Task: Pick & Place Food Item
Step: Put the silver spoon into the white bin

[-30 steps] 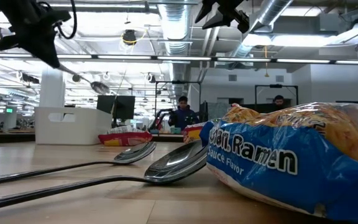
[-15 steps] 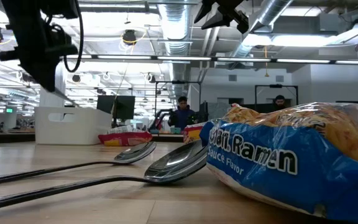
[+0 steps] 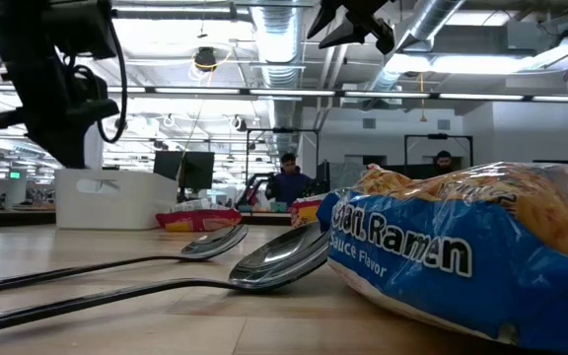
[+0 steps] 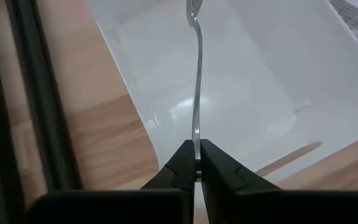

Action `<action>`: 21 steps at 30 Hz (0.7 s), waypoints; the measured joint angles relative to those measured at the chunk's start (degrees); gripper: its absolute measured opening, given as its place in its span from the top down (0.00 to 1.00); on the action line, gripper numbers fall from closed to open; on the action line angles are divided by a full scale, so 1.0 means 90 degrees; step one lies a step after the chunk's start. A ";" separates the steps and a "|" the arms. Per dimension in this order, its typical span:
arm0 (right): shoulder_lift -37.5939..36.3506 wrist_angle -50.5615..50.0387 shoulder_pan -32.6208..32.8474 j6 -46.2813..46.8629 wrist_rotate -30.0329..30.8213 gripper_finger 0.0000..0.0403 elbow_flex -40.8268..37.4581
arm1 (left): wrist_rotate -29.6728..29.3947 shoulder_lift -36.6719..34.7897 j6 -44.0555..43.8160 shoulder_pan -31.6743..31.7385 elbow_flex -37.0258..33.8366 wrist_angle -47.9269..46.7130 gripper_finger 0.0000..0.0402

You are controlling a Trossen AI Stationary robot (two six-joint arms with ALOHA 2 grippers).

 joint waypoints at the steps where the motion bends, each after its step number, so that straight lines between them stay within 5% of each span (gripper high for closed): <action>1: 0.0000 0.0001 0.0000 0.0002 0.0000 0.71 0.0000 | -0.0011 -0.0002 0.0002 0.0000 -0.0049 0.0100 0.98; 21: 0.0000 0.0000 -0.0002 0.0002 -0.0005 0.71 0.0000 | -0.0027 -0.0001 0.0340 0.0002 -0.0486 0.0788 0.96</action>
